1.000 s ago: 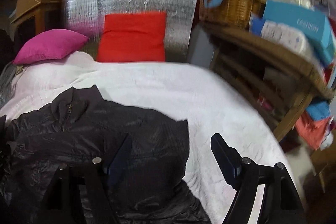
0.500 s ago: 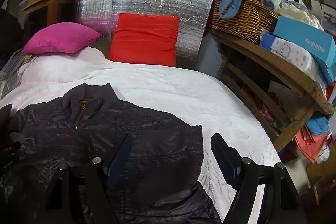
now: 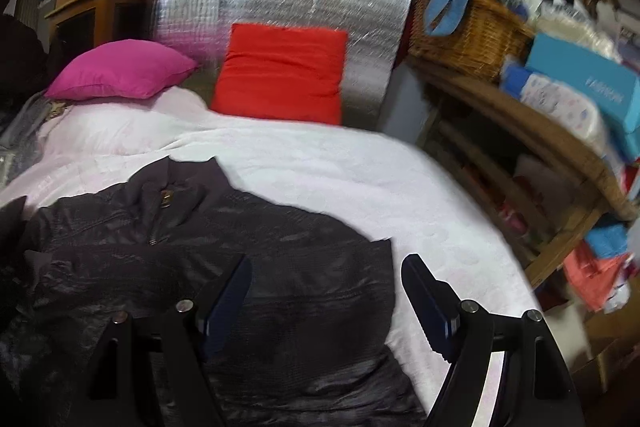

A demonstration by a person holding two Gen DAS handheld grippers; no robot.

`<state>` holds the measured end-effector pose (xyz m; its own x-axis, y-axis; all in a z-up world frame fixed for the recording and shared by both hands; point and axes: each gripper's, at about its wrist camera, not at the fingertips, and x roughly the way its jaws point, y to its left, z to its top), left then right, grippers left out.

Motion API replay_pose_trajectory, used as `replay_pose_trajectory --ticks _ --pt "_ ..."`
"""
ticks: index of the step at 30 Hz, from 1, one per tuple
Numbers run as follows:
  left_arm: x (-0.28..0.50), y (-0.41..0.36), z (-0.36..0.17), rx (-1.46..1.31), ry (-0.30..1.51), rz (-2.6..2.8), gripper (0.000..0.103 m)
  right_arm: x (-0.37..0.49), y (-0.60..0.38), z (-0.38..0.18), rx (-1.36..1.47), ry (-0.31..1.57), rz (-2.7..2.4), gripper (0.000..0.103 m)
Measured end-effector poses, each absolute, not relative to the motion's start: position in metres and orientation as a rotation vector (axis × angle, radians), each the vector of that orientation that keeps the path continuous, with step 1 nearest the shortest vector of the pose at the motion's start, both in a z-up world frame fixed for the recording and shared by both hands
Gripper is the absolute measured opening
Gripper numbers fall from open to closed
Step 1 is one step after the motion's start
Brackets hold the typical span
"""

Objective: Fold large clothes

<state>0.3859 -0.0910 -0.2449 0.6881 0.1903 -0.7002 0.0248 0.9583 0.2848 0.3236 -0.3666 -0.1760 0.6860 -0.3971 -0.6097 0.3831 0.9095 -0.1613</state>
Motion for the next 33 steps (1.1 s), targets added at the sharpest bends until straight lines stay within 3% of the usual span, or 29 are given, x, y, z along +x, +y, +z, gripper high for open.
replay_pose_trajectory --ticks 4,9,13,23,33 --pt "0.387 -0.083 -0.251 0.307 0.849 0.081 0.068 0.339 -0.370 -0.201 0.142 0.820 -0.287 0.080" --pt "0.379 -0.032 -0.219 0.073 0.841 0.028 0.068 0.355 -0.362 -0.238 0.296 0.968 -0.129 0.080" --pt "0.370 0.020 -0.204 -0.057 0.814 0.078 0.068 0.365 -0.352 -0.263 0.263 1.069 -0.109 0.080" --pt "0.349 0.169 -0.201 -0.384 0.769 0.340 0.071 0.339 -0.340 -0.227 0.220 0.878 -0.105 0.077" --pt "0.364 0.249 -0.241 -0.653 0.803 0.370 0.070 0.342 -0.336 -0.235 0.253 0.911 -0.090 0.077"
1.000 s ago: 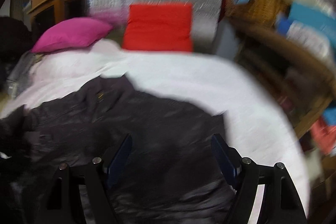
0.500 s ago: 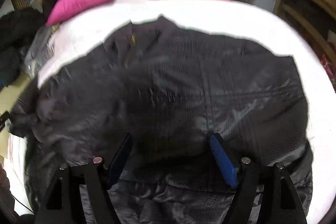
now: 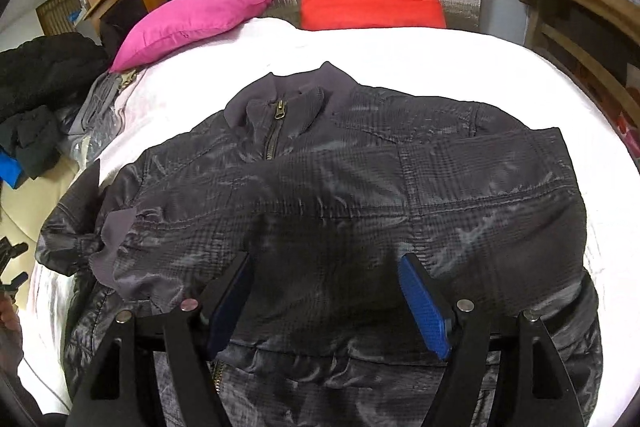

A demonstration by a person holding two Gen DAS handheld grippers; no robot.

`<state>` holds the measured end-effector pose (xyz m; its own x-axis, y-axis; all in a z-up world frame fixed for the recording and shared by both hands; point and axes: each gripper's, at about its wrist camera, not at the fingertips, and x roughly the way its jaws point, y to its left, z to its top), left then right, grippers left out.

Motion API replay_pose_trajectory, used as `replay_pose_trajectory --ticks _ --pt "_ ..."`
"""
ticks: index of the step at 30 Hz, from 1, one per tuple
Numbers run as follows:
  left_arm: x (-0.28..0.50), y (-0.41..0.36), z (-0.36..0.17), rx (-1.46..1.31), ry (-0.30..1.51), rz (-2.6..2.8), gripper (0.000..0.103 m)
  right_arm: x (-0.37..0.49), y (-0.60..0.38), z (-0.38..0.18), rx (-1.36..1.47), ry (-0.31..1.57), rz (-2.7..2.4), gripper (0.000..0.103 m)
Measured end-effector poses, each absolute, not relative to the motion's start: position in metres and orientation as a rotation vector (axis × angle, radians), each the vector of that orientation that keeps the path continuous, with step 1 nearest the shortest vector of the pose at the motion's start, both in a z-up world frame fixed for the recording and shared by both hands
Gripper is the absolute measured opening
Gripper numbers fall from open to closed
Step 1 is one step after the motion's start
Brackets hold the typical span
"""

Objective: Fold large clothes

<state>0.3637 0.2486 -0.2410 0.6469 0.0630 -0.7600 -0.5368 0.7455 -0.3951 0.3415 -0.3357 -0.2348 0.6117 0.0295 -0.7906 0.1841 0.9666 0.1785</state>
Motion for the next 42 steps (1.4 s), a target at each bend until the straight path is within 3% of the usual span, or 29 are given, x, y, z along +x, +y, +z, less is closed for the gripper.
replay_pose_trajectory --ticks 4,6,13,17,22,23,24,25,29,31,32,34,36,42 --pt "0.384 0.267 -0.259 -0.736 0.815 0.332 0.065 0.345 -0.335 -0.237 0.246 0.918 -0.087 0.077" --pt "0.394 0.274 -0.268 -0.774 0.839 0.319 0.052 0.346 -0.336 -0.238 0.245 0.919 -0.090 0.077" --pt "0.415 0.285 -0.289 -0.845 0.862 0.305 0.043 0.351 -0.339 -0.241 0.257 0.920 -0.099 0.077" --pt "0.422 0.287 -0.293 -0.849 0.877 0.320 0.022 0.352 -0.343 -0.241 0.268 0.919 -0.108 0.077" --pt "0.410 0.286 -0.283 -0.906 0.870 0.338 0.026 0.351 -0.350 -0.239 0.293 0.912 -0.117 0.077" --pt "0.409 0.284 -0.282 -0.905 0.881 0.342 0.034 0.351 -0.351 -0.239 0.297 0.909 -0.122 0.077" --pt "0.408 0.282 -0.284 -0.921 0.895 0.336 0.050 0.351 -0.351 -0.239 0.300 0.909 -0.123 0.077" --pt "0.407 0.281 -0.286 -0.939 0.902 0.328 0.056 0.351 -0.352 -0.239 0.305 0.910 -0.122 0.077" --pt "0.413 0.275 -0.291 -0.941 0.908 0.320 0.058 0.352 -0.350 -0.240 0.299 0.913 -0.123 0.077" --pt "0.421 0.274 -0.293 -0.901 0.896 0.335 0.051 0.352 -0.350 -0.241 0.299 0.912 -0.124 0.077" --pt "0.423 0.274 -0.295 -0.895 0.899 0.332 0.036 0.352 -0.351 -0.241 0.299 0.914 -0.124 0.077" --pt "0.424 0.275 -0.298 -0.887 0.892 0.344 0.028 0.351 -0.352 -0.242 0.303 0.914 -0.129 0.077" --pt "0.426 0.275 -0.296 -0.886 0.867 0.344 0.011 0.351 -0.354 -0.242 0.310 0.916 -0.133 0.077" --pt "0.424 0.242 -0.240 -0.772 0.730 0.270 0.004 0.349 -0.361 -0.239 0.321 0.906 -0.153 0.077"
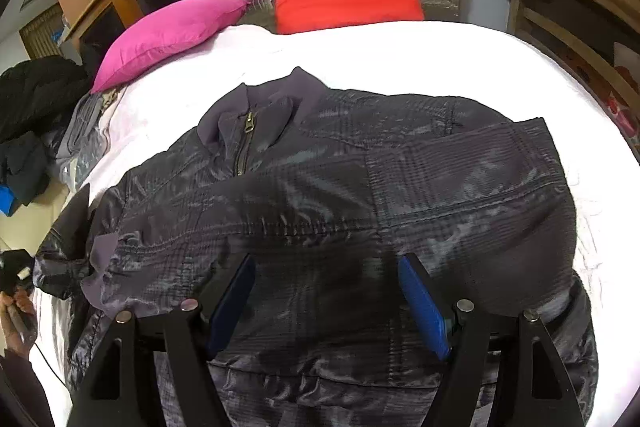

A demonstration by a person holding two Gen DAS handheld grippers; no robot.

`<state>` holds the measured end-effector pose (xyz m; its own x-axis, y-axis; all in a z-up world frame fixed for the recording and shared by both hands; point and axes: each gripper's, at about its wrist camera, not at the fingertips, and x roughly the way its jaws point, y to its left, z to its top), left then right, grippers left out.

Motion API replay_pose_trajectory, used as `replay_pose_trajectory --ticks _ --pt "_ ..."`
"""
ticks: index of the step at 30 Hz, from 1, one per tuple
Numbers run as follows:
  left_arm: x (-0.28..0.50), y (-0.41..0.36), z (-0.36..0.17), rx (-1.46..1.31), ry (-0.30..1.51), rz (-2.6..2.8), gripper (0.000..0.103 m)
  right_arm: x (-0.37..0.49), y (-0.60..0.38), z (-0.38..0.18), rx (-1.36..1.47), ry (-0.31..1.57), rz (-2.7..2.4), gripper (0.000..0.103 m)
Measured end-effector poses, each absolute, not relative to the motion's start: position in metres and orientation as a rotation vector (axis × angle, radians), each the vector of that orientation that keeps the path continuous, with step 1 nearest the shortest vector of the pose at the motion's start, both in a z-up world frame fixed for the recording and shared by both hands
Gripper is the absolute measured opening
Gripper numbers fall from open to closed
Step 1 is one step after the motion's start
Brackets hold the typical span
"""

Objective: Fold large clothes

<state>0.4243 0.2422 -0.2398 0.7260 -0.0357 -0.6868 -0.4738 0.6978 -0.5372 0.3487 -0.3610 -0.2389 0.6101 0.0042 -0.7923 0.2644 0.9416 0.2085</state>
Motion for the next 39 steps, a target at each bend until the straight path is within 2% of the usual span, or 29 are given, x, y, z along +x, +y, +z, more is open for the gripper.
replay_pose_trajectory --ticks 6,11,16,21,28,29,31,33,36,39 --pt "0.403 0.152 -0.162 -0.539 0.592 0.073 0.004 0.343 -0.373 -0.234 0.365 0.888 -0.176 0.077" --pt "0.386 0.054 -0.139 -0.368 0.574 -0.123 0.004 0.335 -0.386 -0.233 0.408 0.879 -0.185 0.077" --pt "0.373 -0.036 -0.146 -0.255 0.625 -0.323 0.003 0.329 -0.408 -0.236 0.503 0.881 -0.191 0.077" --pt "0.354 -0.120 -0.177 -0.130 0.721 -0.502 0.003 0.320 -0.438 -0.237 0.640 0.858 -0.193 0.077" --pt "0.345 -0.174 -0.230 0.038 0.916 -0.594 0.005 0.319 -0.453 -0.242 0.716 0.864 -0.173 0.077" --pt "0.346 -0.175 -0.233 0.059 0.928 -0.603 0.008 0.319 -0.452 -0.241 0.715 0.865 -0.168 0.077" --pt "0.341 -0.175 -0.231 0.086 0.920 -0.642 0.023 0.320 -0.452 -0.241 0.712 0.867 -0.159 0.077" --pt "0.337 -0.170 -0.221 0.077 0.900 -0.711 0.061 0.321 -0.450 -0.241 0.712 0.870 -0.151 0.077" --pt "0.322 -0.165 -0.204 0.102 0.822 -0.804 0.078 0.325 -0.449 -0.242 0.719 0.873 -0.143 0.077" --pt "0.312 -0.167 -0.198 0.147 0.772 -0.839 0.080 0.327 -0.446 -0.244 0.733 0.874 -0.130 0.077"
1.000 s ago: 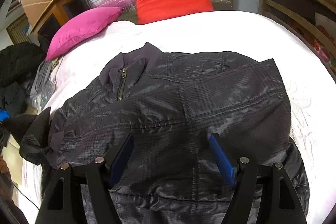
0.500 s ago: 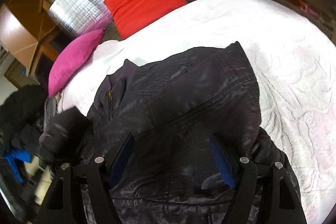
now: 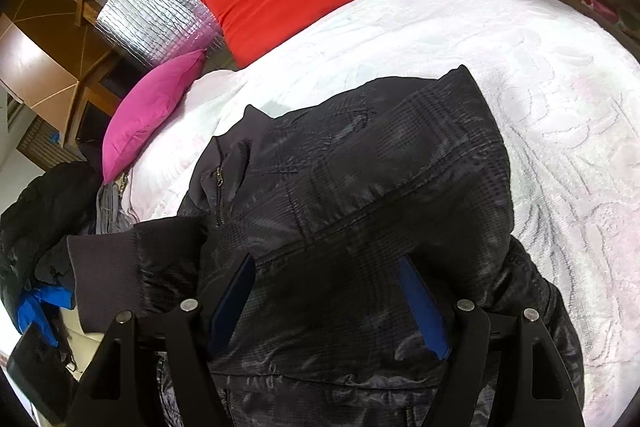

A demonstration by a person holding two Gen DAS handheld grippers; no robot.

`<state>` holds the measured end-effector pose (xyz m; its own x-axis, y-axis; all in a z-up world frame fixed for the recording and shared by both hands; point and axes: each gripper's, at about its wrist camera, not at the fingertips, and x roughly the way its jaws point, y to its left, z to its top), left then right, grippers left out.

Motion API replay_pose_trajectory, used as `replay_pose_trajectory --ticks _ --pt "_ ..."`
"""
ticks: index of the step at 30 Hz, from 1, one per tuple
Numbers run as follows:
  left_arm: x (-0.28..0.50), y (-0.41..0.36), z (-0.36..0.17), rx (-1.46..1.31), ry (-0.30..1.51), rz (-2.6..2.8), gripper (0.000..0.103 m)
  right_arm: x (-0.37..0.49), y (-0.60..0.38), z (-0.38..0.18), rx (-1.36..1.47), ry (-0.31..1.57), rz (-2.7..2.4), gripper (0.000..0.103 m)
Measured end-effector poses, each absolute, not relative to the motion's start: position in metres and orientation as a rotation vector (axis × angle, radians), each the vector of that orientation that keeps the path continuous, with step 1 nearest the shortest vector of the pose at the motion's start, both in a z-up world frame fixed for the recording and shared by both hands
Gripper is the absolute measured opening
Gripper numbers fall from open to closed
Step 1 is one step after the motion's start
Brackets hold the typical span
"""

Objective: Fold large clothes

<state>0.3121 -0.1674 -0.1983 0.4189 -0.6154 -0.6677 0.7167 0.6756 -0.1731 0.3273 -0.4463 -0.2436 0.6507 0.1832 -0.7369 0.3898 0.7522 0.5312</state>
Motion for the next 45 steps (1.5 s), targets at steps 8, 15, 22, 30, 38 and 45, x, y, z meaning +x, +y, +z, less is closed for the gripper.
replay_pose_trajectory --ticks 8,15,22,30,38,45 --pt "0.316 -0.112 -0.157 0.126 0.606 -0.747 0.080 0.331 -0.422 -0.222 0.714 0.807 0.055 0.077" --pt "0.363 -0.074 -0.188 0.118 0.740 -0.410 0.078 0.352 -0.388 -0.240 0.506 0.951 -0.091 0.077" --pt "0.375 -0.100 -0.224 0.162 0.889 -0.459 0.039 0.371 -0.402 -0.267 0.666 0.987 -0.002 0.067" --pt "0.377 -0.103 -0.230 0.179 0.913 -0.463 0.039 0.370 -0.382 -0.260 0.560 0.961 0.005 0.013" --pt "0.379 -0.093 -0.227 0.171 0.908 -0.472 0.038 0.351 -0.391 -0.229 0.473 0.839 -0.102 0.013" --pt "0.373 -0.100 -0.231 0.259 0.922 -0.535 0.050 0.338 -0.442 -0.238 0.560 0.880 -0.253 0.013"
